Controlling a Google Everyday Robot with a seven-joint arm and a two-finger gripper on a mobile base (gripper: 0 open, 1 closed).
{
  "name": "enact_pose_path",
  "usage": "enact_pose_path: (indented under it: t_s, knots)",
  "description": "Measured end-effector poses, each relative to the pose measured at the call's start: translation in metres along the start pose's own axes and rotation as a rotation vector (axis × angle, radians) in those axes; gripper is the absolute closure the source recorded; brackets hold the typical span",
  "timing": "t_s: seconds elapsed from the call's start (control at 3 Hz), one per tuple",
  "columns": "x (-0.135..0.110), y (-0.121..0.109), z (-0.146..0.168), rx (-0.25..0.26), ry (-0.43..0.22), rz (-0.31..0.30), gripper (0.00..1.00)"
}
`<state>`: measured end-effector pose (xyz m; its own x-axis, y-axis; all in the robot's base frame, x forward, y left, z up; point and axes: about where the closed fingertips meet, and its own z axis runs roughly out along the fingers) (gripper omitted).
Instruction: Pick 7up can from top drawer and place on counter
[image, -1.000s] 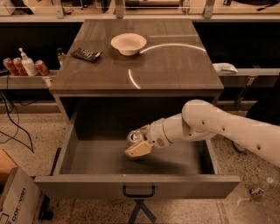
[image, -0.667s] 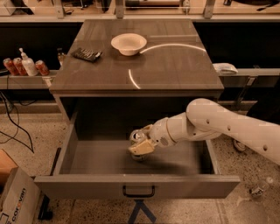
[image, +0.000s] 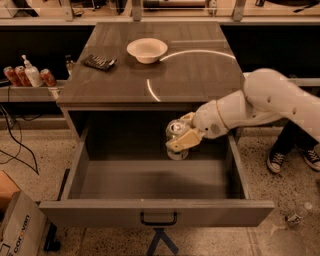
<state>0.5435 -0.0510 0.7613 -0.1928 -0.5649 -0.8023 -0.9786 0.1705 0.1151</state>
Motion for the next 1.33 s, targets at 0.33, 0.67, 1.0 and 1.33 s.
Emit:
enact_pose_path:
  t_s: [0.33,0.67,1.0,1.33]
  knots:
    - [-0.03,-0.016,-0.051,-0.016,0.003,-0.062,1.0]
    - [-0.052,-0.04,-0.094,-0.008,-0.031,-0.075,1.0]
    - [-0.072,-0.071,-0.126,0.026,-0.054,-0.063,1.0]
    - [-0.09,-0.104,-0.153,0.092,-0.077,-0.022,1.0]
